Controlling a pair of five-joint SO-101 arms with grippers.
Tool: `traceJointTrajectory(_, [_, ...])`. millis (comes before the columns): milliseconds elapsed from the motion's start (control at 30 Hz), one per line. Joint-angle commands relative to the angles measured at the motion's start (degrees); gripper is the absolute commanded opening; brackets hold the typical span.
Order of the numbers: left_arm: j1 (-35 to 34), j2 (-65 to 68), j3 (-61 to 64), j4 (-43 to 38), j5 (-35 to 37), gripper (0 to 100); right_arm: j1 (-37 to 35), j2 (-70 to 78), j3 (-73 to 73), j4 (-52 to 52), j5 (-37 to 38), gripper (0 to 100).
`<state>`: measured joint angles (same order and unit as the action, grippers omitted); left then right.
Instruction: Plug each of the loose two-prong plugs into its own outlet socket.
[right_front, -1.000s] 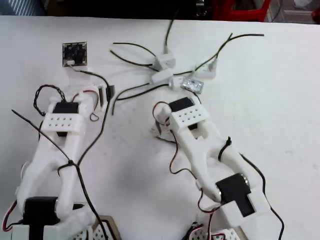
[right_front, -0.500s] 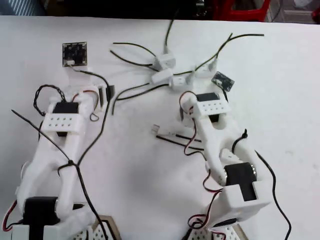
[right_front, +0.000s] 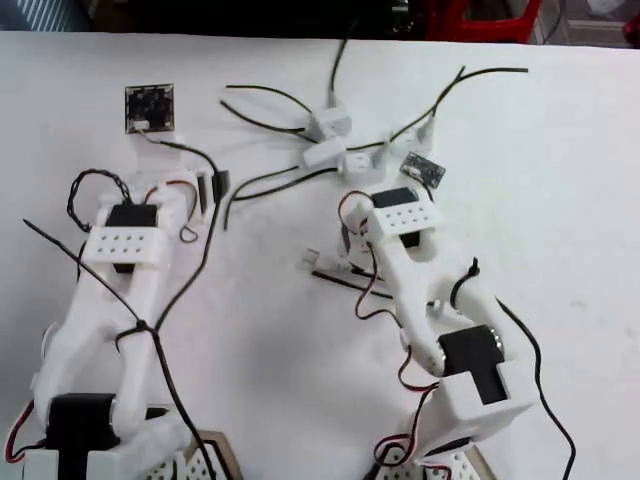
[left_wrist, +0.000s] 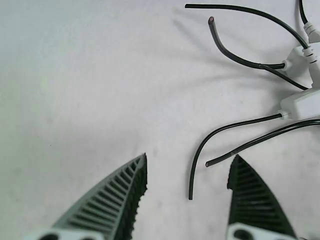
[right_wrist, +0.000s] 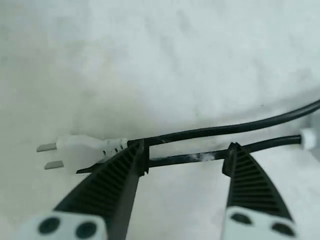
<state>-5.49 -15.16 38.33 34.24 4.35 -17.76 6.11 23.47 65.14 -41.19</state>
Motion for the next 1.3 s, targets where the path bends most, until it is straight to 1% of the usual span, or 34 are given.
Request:
traceJointTrajectory(0, [-0.31,-0.22,-0.79,-0.26,-0.09,26,-0.75,-0.48,-3.96,0.75,-0.44,23.9])
traceJointTrajectory(300, [-0.31,-0.22,-0.88,-0.26,-0.09,26,-0.75,5.23,-5.01,-1.80,-2.73,23.9])
traceJointTrajectory(600, [-0.31,-0.22,-0.88,-0.26,-0.09,26,4.35,11.82,-11.69,-1.71,-2.81,23.7])
traceJointTrajectory(833, [-0.31,-0.31,-0.88,-0.26,-0.09,26,4.62,16.22,-12.48,-1.71,-2.81,23.5])
traceJointTrajectory(900, [-0.31,-0.31,-0.88,-0.26,-0.09,26,4.79,16.48,-13.63,-1.63,-2.81,20.5])
traceJointTrajectory(933, [-0.31,-0.31,-0.88,-0.26,-0.09,26,4.88,16.75,-14.24,-1.45,-2.81,17.4])
traceJointTrajectory(1067, [-0.31,-0.31,-0.88,-0.26,-0.09,26,5.85,16.40,-15.12,-1.71,-2.46,0.5])
traceJointTrajectory(1133, [-0.31,-0.31,-0.88,-0.26,-0.09,26,6.20,16.22,-15.03,-1.45,-2.37,3.9])
traceJointTrajectory(1200, [-0.31,-0.31,-0.88,-0.26,-0.09,26,6.99,16.13,-15.12,-1.71,-2.29,1.6])
traceJointTrajectory(1267, [-0.31,-0.31,-0.88,-0.26,-0.09,26,8.13,16.04,-16.44,-1.45,-2.11,1.9])
